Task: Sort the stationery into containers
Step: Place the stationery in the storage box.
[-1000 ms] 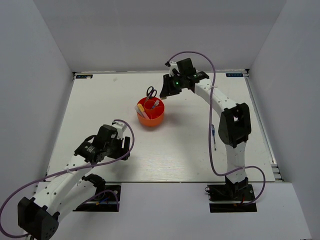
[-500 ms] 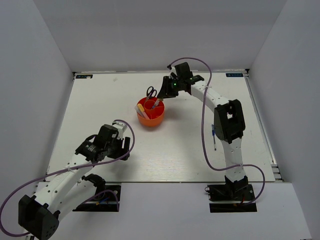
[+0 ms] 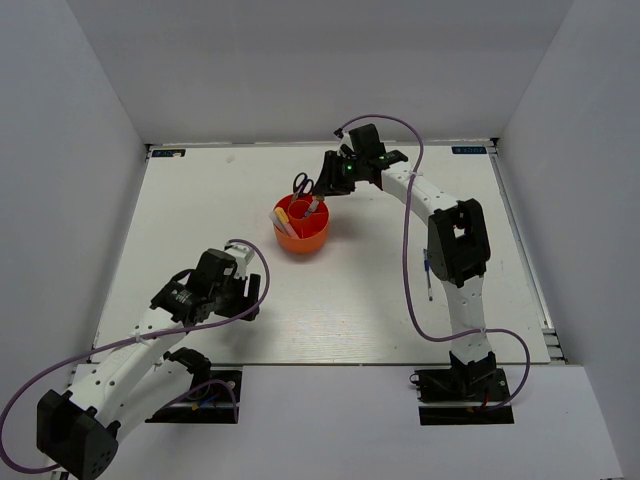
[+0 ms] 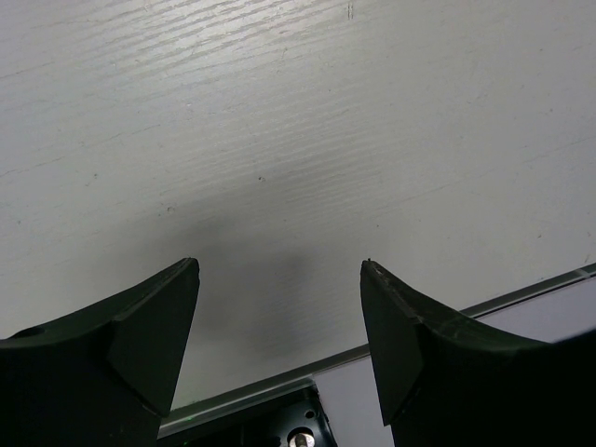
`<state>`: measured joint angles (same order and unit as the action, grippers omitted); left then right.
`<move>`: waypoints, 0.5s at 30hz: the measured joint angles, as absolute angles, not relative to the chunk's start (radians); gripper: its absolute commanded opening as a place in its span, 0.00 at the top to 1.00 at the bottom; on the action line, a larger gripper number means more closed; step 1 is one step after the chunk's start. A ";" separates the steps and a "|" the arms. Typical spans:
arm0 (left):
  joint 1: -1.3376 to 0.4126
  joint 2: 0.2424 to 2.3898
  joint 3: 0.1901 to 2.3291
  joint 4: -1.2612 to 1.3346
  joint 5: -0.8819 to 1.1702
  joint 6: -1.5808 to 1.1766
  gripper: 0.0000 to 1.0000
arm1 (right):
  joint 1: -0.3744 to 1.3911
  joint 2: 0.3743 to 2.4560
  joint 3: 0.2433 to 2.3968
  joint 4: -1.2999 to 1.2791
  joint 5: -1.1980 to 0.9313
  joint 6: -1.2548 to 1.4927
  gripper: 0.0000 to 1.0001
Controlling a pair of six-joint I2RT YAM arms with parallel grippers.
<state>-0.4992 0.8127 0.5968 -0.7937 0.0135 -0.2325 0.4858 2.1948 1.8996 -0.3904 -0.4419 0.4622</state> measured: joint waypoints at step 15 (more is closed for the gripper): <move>-0.499 0.813 0.597 -0.794 0.014 -0.233 0.20 | 0.486 2.195 1.875 -0.385 -0.463 0.471 0.52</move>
